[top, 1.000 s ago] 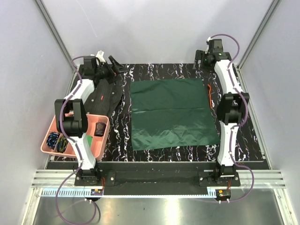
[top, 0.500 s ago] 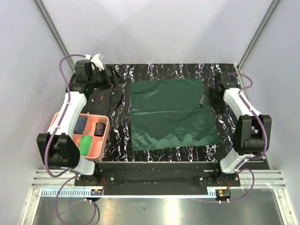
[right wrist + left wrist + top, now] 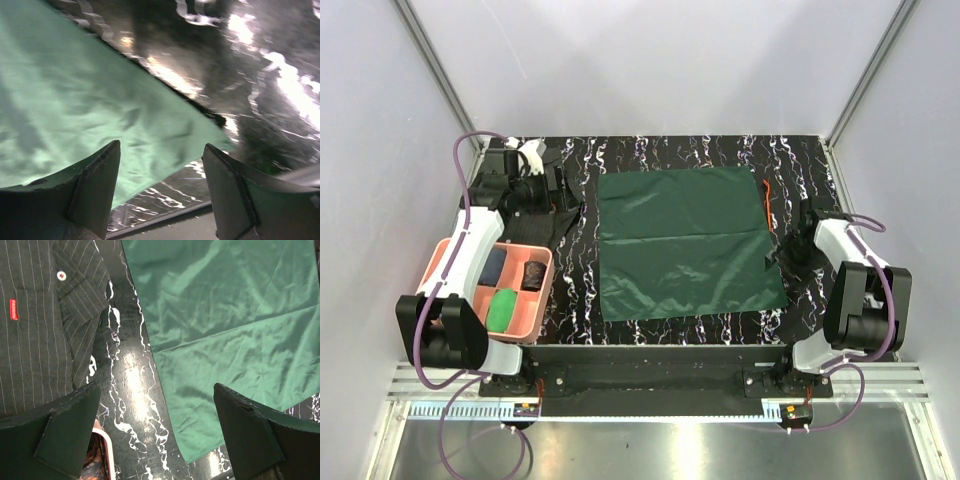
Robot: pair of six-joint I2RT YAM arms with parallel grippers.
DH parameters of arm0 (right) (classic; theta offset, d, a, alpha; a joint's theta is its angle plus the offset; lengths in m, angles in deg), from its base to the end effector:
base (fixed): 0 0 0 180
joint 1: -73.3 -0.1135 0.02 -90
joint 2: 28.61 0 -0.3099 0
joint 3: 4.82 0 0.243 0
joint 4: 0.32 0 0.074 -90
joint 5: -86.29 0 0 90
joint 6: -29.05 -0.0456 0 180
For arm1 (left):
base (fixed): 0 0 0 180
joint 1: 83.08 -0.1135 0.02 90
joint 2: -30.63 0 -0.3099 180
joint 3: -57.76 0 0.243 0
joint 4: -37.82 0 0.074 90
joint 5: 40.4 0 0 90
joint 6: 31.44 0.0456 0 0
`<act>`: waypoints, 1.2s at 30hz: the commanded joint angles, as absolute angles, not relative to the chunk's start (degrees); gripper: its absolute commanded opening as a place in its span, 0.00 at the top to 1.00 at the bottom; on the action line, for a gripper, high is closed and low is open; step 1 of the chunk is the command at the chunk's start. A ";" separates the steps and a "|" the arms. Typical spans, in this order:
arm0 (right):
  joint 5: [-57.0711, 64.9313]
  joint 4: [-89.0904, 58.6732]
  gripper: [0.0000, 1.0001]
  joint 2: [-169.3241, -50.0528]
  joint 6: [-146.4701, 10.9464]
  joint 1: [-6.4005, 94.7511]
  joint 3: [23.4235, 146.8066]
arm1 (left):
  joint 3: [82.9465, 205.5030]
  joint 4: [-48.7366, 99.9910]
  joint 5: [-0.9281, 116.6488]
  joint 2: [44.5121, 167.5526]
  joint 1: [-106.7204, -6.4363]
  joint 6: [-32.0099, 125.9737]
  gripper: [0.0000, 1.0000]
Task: Fold the napkin, place the utensils inside, and roll it up
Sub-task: Fold the napkin
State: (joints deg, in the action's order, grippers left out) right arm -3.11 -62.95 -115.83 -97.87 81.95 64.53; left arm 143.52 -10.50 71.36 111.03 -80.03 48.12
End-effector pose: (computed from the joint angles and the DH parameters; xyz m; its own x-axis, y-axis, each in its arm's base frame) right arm 0.2531 -0.0380 0.2305 -0.6902 0.7126 -0.1257 0.7046 0.7014 0.1074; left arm 0.2941 -0.0326 0.3625 -0.7273 -0.1298 -0.6739 0.1917 0.9045 -0.3811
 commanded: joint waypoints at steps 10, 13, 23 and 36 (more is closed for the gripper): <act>-8.19 -70.25 0.35 -119.22 -98.47 87.28 58.79 | 142.90 -8.91 72.45 108.76 -80.27 48.98 0.02; -8.46 -70.07 0.39 -119.13 -99.00 87.28 58.52 | 142.90 -8.91 73.67 109.29 -80.27 48.54 0.02; -9.69 -67.97 0.53 -119.05 -99.62 87.28 58.61 | 142.81 -8.73 74.12 109.46 -80.26 48.19 0.02; -10.30 -66.47 0.81 -116.59 -98.57 87.28 60.11 | 142.37 -8.12 75.61 109.38 -80.27 47.66 0.02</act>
